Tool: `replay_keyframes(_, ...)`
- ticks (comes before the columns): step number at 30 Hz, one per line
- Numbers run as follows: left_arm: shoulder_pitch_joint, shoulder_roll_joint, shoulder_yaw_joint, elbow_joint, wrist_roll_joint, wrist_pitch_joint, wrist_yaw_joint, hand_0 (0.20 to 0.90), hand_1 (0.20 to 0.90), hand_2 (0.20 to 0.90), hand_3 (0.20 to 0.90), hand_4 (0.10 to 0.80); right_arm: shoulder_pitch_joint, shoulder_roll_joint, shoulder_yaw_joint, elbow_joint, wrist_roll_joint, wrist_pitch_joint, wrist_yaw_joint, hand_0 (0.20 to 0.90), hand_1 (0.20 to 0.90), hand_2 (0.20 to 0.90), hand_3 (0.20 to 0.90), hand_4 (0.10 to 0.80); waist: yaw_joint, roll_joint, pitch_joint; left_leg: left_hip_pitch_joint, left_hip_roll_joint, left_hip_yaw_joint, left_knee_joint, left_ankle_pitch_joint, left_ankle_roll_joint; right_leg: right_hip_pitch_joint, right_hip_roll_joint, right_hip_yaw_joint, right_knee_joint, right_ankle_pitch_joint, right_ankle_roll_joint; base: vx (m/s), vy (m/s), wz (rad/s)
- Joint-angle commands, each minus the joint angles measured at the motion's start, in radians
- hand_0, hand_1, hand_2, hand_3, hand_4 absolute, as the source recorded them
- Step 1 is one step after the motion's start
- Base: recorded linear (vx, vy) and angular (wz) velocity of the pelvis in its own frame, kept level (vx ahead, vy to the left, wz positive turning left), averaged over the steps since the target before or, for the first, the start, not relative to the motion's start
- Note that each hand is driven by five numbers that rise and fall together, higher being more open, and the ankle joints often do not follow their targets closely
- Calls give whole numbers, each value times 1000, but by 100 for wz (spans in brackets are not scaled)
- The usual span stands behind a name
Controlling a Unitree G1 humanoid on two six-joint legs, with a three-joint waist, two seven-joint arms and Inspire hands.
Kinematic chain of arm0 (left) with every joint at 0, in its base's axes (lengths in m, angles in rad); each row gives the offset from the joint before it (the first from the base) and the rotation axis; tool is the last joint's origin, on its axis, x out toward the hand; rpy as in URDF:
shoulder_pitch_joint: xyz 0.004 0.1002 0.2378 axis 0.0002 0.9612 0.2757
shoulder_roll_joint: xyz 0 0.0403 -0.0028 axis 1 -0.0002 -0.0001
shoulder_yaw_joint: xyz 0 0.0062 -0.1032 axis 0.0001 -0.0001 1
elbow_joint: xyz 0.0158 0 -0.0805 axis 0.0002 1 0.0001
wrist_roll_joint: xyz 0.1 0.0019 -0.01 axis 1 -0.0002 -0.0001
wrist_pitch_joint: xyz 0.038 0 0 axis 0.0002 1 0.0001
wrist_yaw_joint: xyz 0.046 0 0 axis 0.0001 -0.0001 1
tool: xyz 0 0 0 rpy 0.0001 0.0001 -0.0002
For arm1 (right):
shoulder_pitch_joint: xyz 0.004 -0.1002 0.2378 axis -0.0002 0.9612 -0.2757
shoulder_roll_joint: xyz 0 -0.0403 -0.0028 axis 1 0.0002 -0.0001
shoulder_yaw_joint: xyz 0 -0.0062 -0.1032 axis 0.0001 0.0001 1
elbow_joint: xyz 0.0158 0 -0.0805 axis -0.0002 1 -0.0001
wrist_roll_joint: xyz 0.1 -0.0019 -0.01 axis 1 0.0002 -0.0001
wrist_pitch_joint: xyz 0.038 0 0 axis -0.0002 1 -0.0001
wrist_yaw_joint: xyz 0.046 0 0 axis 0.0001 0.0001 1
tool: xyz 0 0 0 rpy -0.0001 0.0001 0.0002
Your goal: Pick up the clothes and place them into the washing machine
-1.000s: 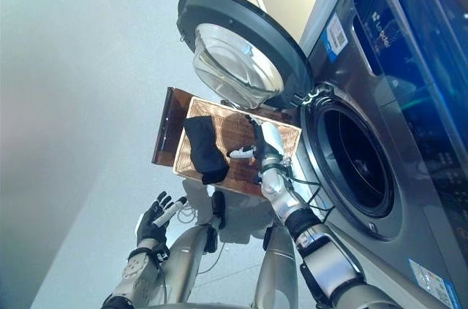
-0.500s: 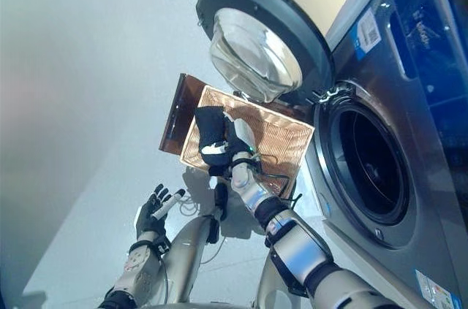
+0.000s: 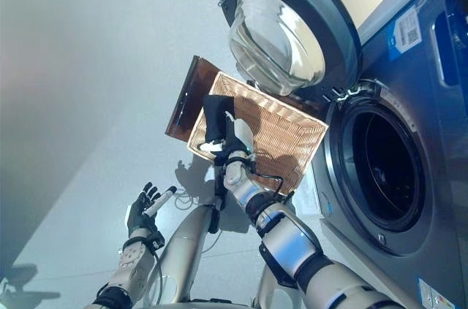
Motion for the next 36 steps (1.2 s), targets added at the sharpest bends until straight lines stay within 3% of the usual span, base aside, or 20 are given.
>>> replay_keyframes(1, 25, 69, -29, -113, 20, -45, 48, 900, 900, 900, 900, 800, -106, 102, -6, 15, 7, -24, -41, 900, 900, 900, 900, 800, 55, 62, 23, -9, -21, -21, -240, 176, -61, -9, 27, -48, 54, -68, -35, -22, 7, 11)
replay_keyframes(27, 17, 89, -115, -248, 33, -60, 84, 900, 900, 900, 900, 800, -316, 25, -86, 137, -19, 35, -161, 900, 900, 900, 900, 800, 102, 121, 84, -151, -28, -48, -220, 192, -64, -137, 7, -79, 84, -67, -37, -12, 12, 5)
replay_keyframes(28, 14, 88, -118, -246, 30, -59, 84, 900, 900, 900, 900, 800, -318, 21, -89, 139, -17, 35, -165, 576, 576, 576, 576, 569, 101, 121, 84, -157, -28, -47, -218, 192, -63, -145, 6, -77, 89, -68, -38, 8, 30, -3)
replay_keyframes(29, 13, 87, -118, -247, 29, -59, 86, 900, 900, 900, 900, 800, -322, 19, -88, 140, -18, 37, -168, 442, 442, 442, 442, 473, 100, 122, 84, -159, -28, -45, -217, 191, -63, -149, 6, -75, 91, -68, -38, 11, 28, -4)
replay_keyframes(30, 14, 85, -118, -248, 27, -57, 86, 900, 900, 900, 900, 800, -322, 17, -93, 141, -18, 37, -169, 200, 200, 200, 200, 300, 100, 123, 84, -161, -28, -43, -216, 191, -63, -152, 6, -73, 93, -68, -38, 13, 19, -3)
replay_keyframes(36, 11, 83, -114, -236, 27, -55, 90, 900, 900, 900, 900, 800, -317, 10, -97, 137, -17, 34, -175, 200, 200, 200, 200, 300, 90, 122, 84, -156, -26, -30, -216, 187, -61, -151, 4, -64, 97, -69, -39, 12, 15, -5)
